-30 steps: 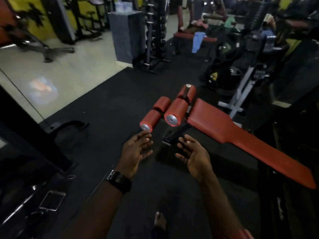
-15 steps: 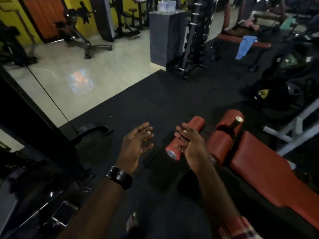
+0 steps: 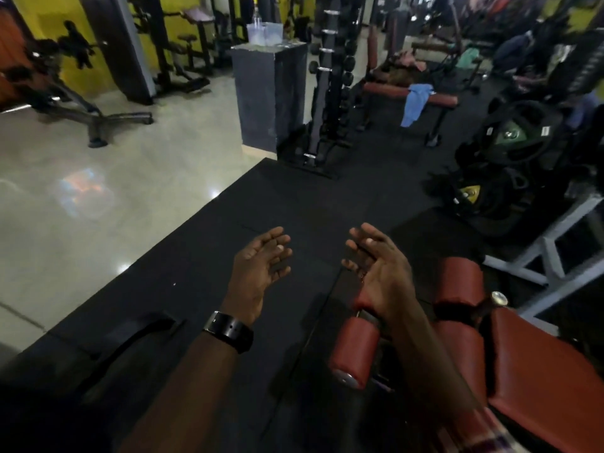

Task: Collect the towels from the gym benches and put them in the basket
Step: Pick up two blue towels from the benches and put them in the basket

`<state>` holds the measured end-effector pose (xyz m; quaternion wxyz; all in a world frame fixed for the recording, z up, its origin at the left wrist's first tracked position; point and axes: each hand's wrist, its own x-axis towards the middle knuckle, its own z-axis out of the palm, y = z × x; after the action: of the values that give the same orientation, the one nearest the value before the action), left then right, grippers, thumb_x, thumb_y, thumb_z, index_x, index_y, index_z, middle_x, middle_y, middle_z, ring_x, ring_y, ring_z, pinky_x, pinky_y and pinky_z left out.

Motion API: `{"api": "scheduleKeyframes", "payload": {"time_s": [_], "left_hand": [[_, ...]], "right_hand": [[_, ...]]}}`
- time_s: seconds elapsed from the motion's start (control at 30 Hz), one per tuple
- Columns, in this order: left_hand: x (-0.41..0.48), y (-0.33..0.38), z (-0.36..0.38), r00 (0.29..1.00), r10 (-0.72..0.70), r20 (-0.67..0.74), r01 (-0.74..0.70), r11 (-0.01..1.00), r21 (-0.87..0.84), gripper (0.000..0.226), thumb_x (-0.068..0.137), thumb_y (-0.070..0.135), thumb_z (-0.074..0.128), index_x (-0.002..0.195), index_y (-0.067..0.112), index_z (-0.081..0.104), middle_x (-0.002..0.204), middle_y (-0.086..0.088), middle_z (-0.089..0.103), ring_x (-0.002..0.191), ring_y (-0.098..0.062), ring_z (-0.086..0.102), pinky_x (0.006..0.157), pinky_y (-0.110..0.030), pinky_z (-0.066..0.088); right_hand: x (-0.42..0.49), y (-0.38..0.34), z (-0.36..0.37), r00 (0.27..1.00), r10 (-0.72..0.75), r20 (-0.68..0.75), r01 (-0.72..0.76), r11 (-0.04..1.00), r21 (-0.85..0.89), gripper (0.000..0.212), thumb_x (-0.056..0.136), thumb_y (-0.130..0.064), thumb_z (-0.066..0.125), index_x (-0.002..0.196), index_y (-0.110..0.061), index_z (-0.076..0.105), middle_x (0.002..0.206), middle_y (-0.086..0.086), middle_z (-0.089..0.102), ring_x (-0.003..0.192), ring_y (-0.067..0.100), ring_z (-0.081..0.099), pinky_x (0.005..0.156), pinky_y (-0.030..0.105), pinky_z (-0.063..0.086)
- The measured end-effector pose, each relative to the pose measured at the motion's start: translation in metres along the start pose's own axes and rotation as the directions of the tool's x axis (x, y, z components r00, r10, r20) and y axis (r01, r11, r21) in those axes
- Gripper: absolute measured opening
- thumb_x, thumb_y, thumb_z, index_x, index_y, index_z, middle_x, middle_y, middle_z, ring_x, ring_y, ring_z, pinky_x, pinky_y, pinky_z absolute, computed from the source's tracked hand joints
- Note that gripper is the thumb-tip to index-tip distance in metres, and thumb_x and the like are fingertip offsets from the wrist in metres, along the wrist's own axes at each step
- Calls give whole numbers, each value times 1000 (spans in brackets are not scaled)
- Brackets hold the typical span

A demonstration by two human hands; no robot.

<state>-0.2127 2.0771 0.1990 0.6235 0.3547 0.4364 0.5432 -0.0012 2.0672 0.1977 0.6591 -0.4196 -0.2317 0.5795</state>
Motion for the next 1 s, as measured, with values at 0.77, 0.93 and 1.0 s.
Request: {"api": "scheduleKeyframes", "payload": {"time_s": [0.77, 0.93, 1.0], "left_hand": [[552, 60, 126, 988, -66, 139, 47, 989, 138, 28, 95, 8, 56, 118, 20, 66, 118, -2, 71, 104, -19, 69, 86, -39, 55], [666, 43, 163, 980, -121, 160, 103, 988, 115, 27, 94, 6, 56, 115, 21, 67, 116, -2, 72, 102, -19, 69, 84, -38, 54], [710, 34, 177, 973, -139, 182, 119, 986, 118, 27, 94, 7, 57, 115, 21, 68, 115, -1, 73, 101, -19, 69, 81, -36, 55]], "right_hand": [[511, -99, 56, 979, -113, -172, 117, 993, 14, 29, 97, -5, 42, 121, -11, 59, 120, 10, 64, 108, 25, 60, 81, 42, 51], [615, -112, 43, 967, -137, -214, 134, 991, -28, 31, 97, -6, 44, 122, -10, 60, 120, 11, 66, 109, 25, 62, 82, 43, 53], [653, -117, 35, 959, -149, -239, 142, 989, -49, 31, 96, -6, 45, 123, -10, 60, 122, 11, 66, 110, 25, 62, 82, 43, 54]]}}
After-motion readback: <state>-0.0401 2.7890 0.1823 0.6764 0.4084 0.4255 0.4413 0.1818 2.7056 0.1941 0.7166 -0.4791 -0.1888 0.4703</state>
